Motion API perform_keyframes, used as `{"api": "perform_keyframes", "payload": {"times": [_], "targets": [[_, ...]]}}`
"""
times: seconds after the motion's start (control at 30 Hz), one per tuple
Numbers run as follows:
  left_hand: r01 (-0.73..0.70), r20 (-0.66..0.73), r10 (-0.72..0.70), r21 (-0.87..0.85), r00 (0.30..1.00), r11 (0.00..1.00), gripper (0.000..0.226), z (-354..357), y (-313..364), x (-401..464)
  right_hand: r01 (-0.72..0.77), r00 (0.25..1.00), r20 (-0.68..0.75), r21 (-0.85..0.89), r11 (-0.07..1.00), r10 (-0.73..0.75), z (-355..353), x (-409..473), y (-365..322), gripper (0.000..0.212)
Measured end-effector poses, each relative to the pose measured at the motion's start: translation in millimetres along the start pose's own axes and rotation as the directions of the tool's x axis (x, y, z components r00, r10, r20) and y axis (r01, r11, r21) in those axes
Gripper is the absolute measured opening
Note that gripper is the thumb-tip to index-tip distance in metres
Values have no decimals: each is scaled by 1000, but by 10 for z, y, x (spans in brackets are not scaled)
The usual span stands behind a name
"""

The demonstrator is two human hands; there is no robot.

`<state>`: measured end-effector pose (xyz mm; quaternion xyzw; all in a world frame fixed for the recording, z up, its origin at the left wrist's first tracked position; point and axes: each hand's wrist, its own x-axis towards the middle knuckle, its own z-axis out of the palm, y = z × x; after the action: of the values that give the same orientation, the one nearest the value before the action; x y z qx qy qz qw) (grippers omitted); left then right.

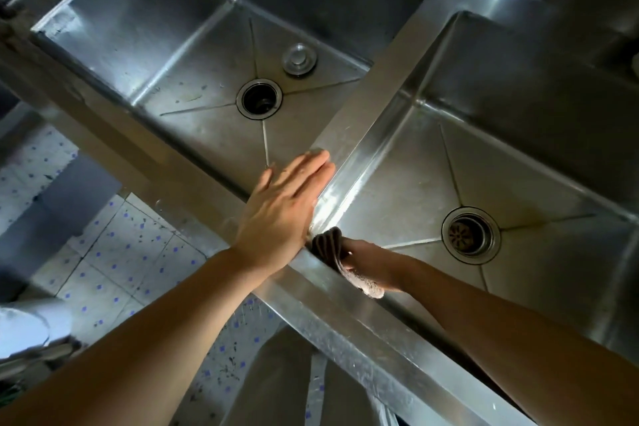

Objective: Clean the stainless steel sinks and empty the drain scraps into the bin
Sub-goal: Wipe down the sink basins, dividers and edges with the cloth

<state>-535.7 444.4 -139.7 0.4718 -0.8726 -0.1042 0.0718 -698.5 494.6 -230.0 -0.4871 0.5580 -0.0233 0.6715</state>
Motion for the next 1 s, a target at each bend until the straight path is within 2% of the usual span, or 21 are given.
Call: {"api": "perform_keyframes", "payload": {"times": [0.07, 0.17, 0.23, 0.3, 0.33, 0.37, 0.4, 0.43, 0.47, 0.5, 0.53, 0.57, 0.63, 0.77, 0.93, 1.0], "targets": [[6, -19, -5, 46, 1000, 999, 61, -2, 15, 11, 18, 1000, -2, 49, 999, -17, -57, -238, -33, 35], [50, -52, -45, 89, 998, 995, 63, 0, 124, 16, 43, 998, -52, 46, 998, -41, -156, -665, -82, 45], [51, -61, -46, 95, 997, 994, 64, 41, 262, -7, 90, 995, -65, 156, 984, -81, -171, -915, -111, 40], [28, -59, -23, 88, 998, 996, 61, 101, 402, -28, 90, 992, -96, 98, 991, -80, -162, -1014, -44, 34], [26, -60, -21, 90, 998, 996, 58, 117, 445, -31, 54, 995, -82, 13, 998, -53, -156, -975, 34, 35], [31, -62, -25, 96, 998, 995, 55, 127, 467, -25, 44, 999, 2, -77, 996, -44, -131, -911, 68, 35], [40, -63, -33, 104, 997, 994, 54, 128, 473, -14, 127, 989, 82, -90, 988, -120, -68, -845, 106, 34], [46, -62, -39, 110, 997, 993, 53, 130, 467, -6, 64, 993, 78, 251, 966, -86, -31, -758, 151, 31], [47, -58, -41, 114, 997, 992, 53, 125, 461, -4, 76, 984, 135, 274, 959, -117, -29, -628, 222, 29], [45, -53, -39, 118, 998, 992, 52, 125, 458, -7, 170, 983, 96, -137, 976, -157, 20, -508, 371, 27], [41, -48, -36, 122, 998, 992, 52, 128, 456, -11, 114, 993, 18, -378, 919, -116, 6, -414, 466, 28], [39, -45, -33, 126, 998, 991, 53, 133, 459, -14, 28, 993, -97, -376, 926, -69, 18, -349, 483, 31], [37, -38, -32, 131, 999, 991, 54, 136, 459, -18, -35, 998, -63, -294, 955, 17, 50, -232, 530, 34], [38, -13, -37, 162, 999, 986, 53, 121, 443, -13, -95, 996, -22, -248, 964, 92, 39, -200, 487, 38], [15, 33, -23, 209, 999, 978, 46, 98, 487, -21, -81, 996, -41, -159, 984, 76, -145, -696, 361, 24], [-10, 50, 0, 206, 999, 979, 46, 86, 548, -20, -45, 998, -46, -135, 990, 39, -279, -1100, 231, 25]]}}
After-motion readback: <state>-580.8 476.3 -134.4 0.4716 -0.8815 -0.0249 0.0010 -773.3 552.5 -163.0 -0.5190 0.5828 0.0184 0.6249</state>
